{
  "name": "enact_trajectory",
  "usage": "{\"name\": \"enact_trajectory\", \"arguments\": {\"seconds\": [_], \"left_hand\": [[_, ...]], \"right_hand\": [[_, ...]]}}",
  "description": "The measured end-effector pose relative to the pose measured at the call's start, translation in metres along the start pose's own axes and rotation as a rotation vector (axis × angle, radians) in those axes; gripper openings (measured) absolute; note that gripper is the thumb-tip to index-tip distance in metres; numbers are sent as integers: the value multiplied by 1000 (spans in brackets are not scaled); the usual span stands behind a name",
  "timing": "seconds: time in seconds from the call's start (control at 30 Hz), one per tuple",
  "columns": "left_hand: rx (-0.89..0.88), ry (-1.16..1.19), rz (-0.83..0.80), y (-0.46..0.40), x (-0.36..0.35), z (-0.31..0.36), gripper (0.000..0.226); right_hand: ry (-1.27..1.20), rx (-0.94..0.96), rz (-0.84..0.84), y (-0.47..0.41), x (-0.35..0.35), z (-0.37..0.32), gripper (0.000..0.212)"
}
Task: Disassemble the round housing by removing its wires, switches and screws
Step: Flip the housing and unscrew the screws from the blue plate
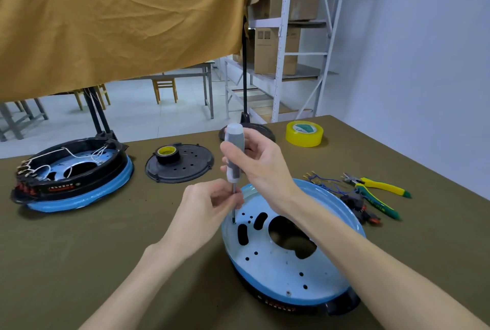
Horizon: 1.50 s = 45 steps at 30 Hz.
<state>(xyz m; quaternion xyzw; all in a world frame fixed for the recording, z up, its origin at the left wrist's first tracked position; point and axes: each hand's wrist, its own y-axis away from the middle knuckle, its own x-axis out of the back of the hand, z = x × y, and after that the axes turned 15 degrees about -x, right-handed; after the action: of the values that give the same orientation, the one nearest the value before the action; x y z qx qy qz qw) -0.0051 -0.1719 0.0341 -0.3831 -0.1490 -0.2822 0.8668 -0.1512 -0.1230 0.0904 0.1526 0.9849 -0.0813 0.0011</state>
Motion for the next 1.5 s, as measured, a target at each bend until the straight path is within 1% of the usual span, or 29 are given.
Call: {"name": "enact_trajectory", "arguments": {"seconds": [0.07, 0.1, 0.13, 0.17, 0.2, 0.23, 0.27, 0.33, 0.4, 0.47, 0.6, 0.67, 0.73, 0.8, 0.87, 0.93, 1.03, 1.1, 1.17, 1.27, 1.3, 1.4, 1.43, 1.5], "left_hand": [[9, -29, 63, 0, -2, -1, 13], [9, -42, 67, -1, -1, -2, 12], [1, -54, 37, -3, 2, -4, 9], [-14, -48, -26, -4, 5, -5, 7], [-33, -36, -102, -4, 8, -4, 11], [-51, -17, -158, -5, 10, -4, 18], [-60, -6, -176, -5, 12, -4, 24], [-64, 4, -127, -5, 13, -4, 29], [-66, -1, -94, -5, 11, -4, 26], [-69, -23, -81, -4, 9, -4, 22], [-38, -86, 13, -5, 6, -4, 19], [-23, -93, -7, -5, 7, -6, 16], [-38, -97, -99, -5, 8, -8, 12], [-58, -149, -156, -4, 7, -8, 12], [-86, -259, -133, -2, 6, -7, 17], [-90, -331, -72, -3, 6, -7, 23], [-45, -294, 9, -3, 4, -9, 25], [-3, -256, 22, -2, 0, -7, 29], [23, -268, -55, -1, -2, -7, 26], [41, -370, -279, 0, 3, -5, 12], [47, -388, -323, 0, 5, -5, 12], [77, -466, -379, -1, 6, 3, 8], [106, -482, -392, -2, 5, 5, 11], [154, -519, -417, -5, 4, 8, 17]], "right_hand": [[-74, -40, 5, 0, 0, 2, 41], [-72, -42, -1, 0, 0, 2, 39], [-46, -41, -17, 0, 2, 2, 35], [-35, -53, -48, 1, 2, 2, 31], [-53, -83, -88, 1, 2, 1, 32], [-96, -130, -125, 1, 1, 0, 37], [-143, -180, -150, 1, 0, -1, 44], [-224, -229, -173, 0, -1, -1, 49], [-253, -229, -160, -1, -1, 1, 45], [-244, -208, -108, -2, -1, 4, 45], [-176, -137, -6, -4, -1, 7, 38], [-133, -154, -22, -3, -1, 6, 44], [-158, -212, -77, -3, -4, 4, 48], [-174, -234, -87, -3, -8, 2, 44], [-164, -198, -54, -2, -10, 2, 42], [-175, -184, -47, -1, -11, 2, 48], [-155, -216, -78, 0, -14, 2, 67], [-118, -220, -67, 1, -19, 3, 73], [-74, -184, -40, 2, -21, 4, 70], [-112, -154, -50, 2, -19, 6, 57], [-124, -167, -65, 1, -17, 6, 57], [-214, -256, -100, -1, -19, 3, 64], [-239, -291, -103, -1, -20, 1, 65], [-190, -301, -90, -2, -22, -1, 65]]}}
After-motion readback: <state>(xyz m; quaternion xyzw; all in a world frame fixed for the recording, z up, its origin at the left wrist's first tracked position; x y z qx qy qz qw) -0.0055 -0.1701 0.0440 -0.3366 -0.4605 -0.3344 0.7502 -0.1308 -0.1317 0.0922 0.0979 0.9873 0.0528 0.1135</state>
